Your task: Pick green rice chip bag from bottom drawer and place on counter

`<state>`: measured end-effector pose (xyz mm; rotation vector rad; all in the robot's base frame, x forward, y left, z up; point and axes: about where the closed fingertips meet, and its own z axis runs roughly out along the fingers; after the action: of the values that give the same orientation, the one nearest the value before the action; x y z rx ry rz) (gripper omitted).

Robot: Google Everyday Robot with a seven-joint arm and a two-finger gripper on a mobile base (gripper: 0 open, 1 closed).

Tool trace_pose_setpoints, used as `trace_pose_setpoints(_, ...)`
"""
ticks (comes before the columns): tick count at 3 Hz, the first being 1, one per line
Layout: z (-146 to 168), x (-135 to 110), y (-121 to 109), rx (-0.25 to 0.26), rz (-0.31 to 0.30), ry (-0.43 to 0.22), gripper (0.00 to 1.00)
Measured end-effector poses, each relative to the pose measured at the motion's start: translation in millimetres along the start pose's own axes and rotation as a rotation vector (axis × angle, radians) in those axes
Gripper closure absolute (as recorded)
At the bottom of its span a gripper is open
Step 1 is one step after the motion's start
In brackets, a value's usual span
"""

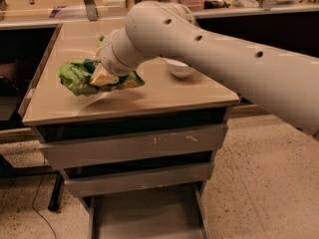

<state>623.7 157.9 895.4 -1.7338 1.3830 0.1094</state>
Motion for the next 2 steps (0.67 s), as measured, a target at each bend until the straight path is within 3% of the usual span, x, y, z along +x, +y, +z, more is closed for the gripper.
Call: trace_pose_setpoints(2,51,13,-29,-0.096,0.01,-0.031,1.0)
